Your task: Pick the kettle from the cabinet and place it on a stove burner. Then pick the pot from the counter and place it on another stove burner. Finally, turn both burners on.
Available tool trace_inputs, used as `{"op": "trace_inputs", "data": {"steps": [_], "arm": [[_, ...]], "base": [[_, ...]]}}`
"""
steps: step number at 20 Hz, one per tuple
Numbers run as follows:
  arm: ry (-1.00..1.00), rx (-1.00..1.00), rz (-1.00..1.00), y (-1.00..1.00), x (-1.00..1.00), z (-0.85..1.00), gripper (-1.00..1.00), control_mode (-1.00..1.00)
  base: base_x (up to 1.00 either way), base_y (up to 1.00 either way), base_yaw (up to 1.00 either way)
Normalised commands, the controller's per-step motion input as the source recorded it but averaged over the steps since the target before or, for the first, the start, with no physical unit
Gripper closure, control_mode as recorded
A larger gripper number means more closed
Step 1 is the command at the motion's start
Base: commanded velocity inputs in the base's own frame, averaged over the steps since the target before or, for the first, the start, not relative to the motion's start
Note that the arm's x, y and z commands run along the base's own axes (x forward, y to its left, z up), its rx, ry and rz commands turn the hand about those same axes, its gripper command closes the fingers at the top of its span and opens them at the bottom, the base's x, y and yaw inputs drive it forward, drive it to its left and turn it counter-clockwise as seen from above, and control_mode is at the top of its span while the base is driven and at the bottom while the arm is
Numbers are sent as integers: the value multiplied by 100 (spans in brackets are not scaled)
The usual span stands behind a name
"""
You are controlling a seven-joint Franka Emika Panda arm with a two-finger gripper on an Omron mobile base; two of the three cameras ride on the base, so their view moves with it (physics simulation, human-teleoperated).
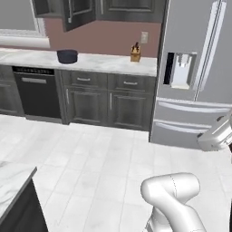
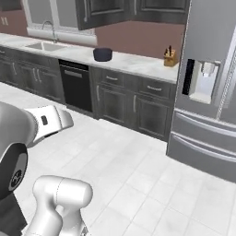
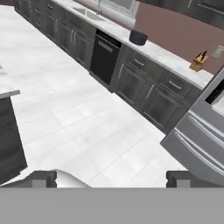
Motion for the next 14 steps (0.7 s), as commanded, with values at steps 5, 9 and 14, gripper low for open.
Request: {"op": "trace_inputs", "data": {"steps": [5,9,14], "arm": [[0,0,0,0,0,0,-100,100],[0,0,0,0,0,0,-100,100],[0,0,0,0,0,0,-100,100]], "base": [[80,-42,36],[82,-36,35],[81,-31,35]]}}
